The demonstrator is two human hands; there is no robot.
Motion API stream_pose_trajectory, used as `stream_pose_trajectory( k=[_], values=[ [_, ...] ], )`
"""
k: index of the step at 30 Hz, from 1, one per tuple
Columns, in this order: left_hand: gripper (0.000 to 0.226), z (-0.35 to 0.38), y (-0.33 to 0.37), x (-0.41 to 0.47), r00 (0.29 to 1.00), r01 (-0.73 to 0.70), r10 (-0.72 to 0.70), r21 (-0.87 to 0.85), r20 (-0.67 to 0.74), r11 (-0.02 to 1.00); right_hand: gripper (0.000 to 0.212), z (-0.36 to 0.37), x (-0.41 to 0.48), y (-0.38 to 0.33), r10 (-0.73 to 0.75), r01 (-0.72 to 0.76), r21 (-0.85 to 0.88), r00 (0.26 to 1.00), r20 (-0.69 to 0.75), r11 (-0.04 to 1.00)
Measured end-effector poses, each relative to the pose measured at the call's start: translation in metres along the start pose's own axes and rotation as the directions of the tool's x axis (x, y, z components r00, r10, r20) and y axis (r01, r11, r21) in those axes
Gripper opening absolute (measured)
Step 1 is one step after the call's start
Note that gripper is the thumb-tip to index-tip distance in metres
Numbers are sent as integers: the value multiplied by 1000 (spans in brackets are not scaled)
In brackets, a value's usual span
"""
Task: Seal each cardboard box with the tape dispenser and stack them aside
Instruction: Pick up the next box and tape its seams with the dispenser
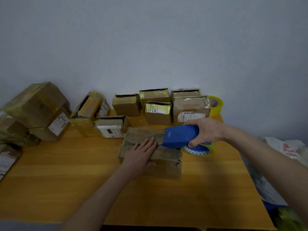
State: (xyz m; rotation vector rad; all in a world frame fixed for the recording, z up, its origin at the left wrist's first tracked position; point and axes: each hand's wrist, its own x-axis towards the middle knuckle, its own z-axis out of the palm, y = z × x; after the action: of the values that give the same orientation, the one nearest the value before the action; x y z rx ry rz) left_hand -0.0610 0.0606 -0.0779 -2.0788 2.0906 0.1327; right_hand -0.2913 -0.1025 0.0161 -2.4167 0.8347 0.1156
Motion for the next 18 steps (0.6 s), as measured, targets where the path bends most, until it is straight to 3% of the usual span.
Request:
stream_pose_trajectory(
  k=[9,15,18],
  values=[
    [77,-1,2,-4,1000,5,-5,-9,4,1000,46,4,-43,48,93,-104,229,994,58,968],
    [88,-1,20,-1,997,68,-69,-37,-18,997,56,27,-33,52,140,-149,161,988,65,976],
    [86,-5,38,9,999,18,-22,-64,-48,998,58,27,-30,53,143,-156,158,985,94,975]
  ],
)
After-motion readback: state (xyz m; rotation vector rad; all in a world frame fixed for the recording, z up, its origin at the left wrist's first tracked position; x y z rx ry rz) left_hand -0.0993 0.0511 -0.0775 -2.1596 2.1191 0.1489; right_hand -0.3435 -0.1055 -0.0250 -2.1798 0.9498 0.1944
